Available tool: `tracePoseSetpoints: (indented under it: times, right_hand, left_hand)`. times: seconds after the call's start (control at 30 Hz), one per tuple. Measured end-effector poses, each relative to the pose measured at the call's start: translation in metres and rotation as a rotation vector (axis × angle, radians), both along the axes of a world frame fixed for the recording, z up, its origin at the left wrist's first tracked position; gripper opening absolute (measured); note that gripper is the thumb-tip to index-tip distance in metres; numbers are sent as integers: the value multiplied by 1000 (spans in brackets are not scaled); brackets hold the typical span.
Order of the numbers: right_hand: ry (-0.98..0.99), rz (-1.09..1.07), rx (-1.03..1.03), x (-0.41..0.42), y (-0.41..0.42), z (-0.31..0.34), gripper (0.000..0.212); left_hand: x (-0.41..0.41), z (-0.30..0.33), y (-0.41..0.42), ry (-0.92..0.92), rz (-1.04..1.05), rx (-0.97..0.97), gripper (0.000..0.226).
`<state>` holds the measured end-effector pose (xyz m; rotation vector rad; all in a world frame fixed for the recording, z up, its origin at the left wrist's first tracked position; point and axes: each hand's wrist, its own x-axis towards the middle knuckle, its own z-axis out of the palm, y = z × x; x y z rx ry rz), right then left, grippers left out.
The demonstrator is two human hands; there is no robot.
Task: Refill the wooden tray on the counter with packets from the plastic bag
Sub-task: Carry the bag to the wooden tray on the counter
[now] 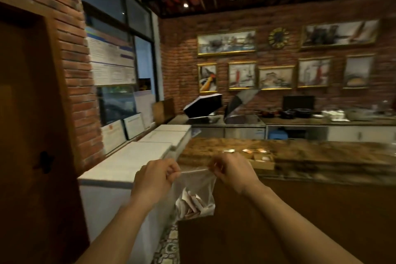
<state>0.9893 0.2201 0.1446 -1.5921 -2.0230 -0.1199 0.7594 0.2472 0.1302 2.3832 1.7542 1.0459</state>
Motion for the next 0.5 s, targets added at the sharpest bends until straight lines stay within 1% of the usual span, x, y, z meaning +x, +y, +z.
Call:
tracePoseSetpoints:
  times: [0.17, 0.33, 0.5]
  right_hand:
    - [17, -144, 13, 68, -17, -5, 13]
    - [28, -217, 11, 106, -31, -8, 12]
    - [52, -283, 7, 131, -41, -8, 11]
  left_hand:
    - [74, -7, 12, 1, -153, -5, 15]
    - [118, -7, 19, -12, -247, -22, 12]
    - [149, -9, 25, 12, -329, -7, 14]
